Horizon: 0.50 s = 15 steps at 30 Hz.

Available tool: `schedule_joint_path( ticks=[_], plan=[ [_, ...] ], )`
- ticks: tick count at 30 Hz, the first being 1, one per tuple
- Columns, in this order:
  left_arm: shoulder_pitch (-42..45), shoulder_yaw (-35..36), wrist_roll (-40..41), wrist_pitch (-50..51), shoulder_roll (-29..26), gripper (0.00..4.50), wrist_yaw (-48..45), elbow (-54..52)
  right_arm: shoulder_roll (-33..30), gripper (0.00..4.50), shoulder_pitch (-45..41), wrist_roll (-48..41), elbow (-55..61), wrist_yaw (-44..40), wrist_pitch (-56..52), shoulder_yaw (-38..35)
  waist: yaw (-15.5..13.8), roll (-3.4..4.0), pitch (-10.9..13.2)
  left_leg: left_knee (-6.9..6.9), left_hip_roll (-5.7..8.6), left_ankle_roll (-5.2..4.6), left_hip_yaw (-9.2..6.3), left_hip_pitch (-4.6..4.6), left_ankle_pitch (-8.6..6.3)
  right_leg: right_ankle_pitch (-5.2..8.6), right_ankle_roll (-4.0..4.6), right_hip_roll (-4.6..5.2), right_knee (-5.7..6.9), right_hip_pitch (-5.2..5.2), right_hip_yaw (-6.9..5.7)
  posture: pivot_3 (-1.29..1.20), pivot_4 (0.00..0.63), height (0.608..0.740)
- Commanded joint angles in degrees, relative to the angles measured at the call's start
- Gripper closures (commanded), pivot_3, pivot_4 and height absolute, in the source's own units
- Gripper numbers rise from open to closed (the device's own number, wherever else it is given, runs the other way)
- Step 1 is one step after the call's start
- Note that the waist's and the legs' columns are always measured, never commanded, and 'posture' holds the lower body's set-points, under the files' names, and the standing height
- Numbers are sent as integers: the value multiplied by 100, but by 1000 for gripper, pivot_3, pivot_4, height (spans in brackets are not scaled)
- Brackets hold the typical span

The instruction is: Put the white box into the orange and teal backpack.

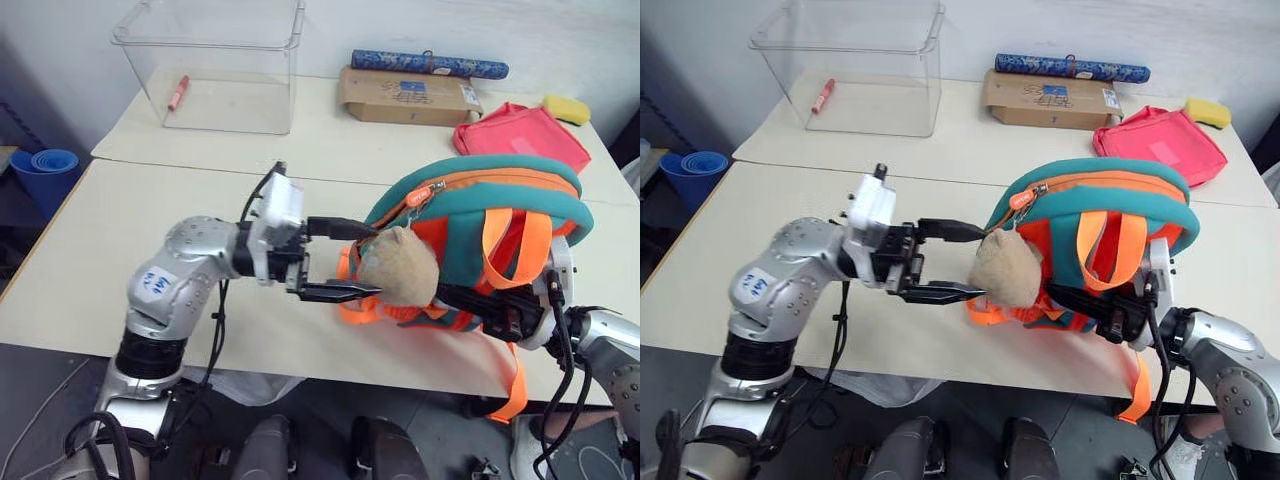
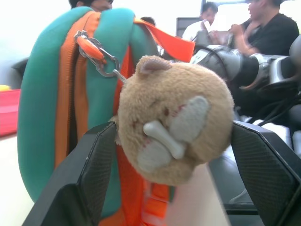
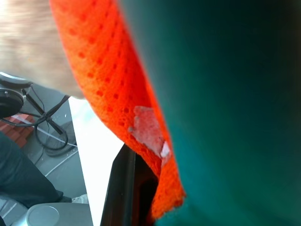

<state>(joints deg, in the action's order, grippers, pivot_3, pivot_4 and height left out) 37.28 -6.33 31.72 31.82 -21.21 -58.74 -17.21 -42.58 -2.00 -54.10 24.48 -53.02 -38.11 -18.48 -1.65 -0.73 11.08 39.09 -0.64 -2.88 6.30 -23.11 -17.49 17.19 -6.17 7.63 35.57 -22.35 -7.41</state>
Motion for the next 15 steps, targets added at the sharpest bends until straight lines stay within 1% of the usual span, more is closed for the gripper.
schedule_joint_path(
  ticks=[1, 3, 6, 11, 14, 15],
  plan=[
    [62, -143, 1, -166, 104, 797, 146, -258, -116, 4500, -52, -19, 71, -50, 46, -134, 11, 0, 0, 0, 0, -1, 0, -1, -1, 0, 0, 2, 2, 0, 1, 0, 150, 740],
    [42, -198, -133, -316, 136, 1172, 238, -204, -111, 4500, -53, -18, 59, -38, 51, -169, 13, 0, 0, -1, -3, 1, 0, -2, -2, 0, 0, 3, 5, 0, 1, 0, 150, 740],
    [27, -294, -444, -647, 139, 2092, 347, 21, -82, 4500, -47, 3, 62, -23, 68, -147, 15, 0, 0, -1, -5, 2, 0, -1, -2, 0, 0, 0, 5, -1, -1, 0, 150, 740],
    [71, -537, -958, -1261, 189, 3465, 428, 309, 10, 4500, -86, -25, 127, 87, 74, -97, 7, 1, 0, -1, -3, 1, 2, -1, -1, 0, 0, -2, 4, 0, -2, 0, 150, 740],
    [43, -505, -871, -1256, 179, 4026, 393, 266, 27, 4500, -63, -31, 175, 137, 86, -87, 8, 1, 0, 0, -3, 0, 1, -2, -2, 0, 0, 2, 3, 0, -2, 0, 150, 740],
    [18, -389, -744, -1120, 114, 4120, 403, 177, 39, 4500, -50, -50, 190, 171, 88, -111, 13, 1, 0, -1, -3, 0, 1, -2, -2, 0, 0, 4, 3, 0, -2, 0, 150, 740]
  ],
)
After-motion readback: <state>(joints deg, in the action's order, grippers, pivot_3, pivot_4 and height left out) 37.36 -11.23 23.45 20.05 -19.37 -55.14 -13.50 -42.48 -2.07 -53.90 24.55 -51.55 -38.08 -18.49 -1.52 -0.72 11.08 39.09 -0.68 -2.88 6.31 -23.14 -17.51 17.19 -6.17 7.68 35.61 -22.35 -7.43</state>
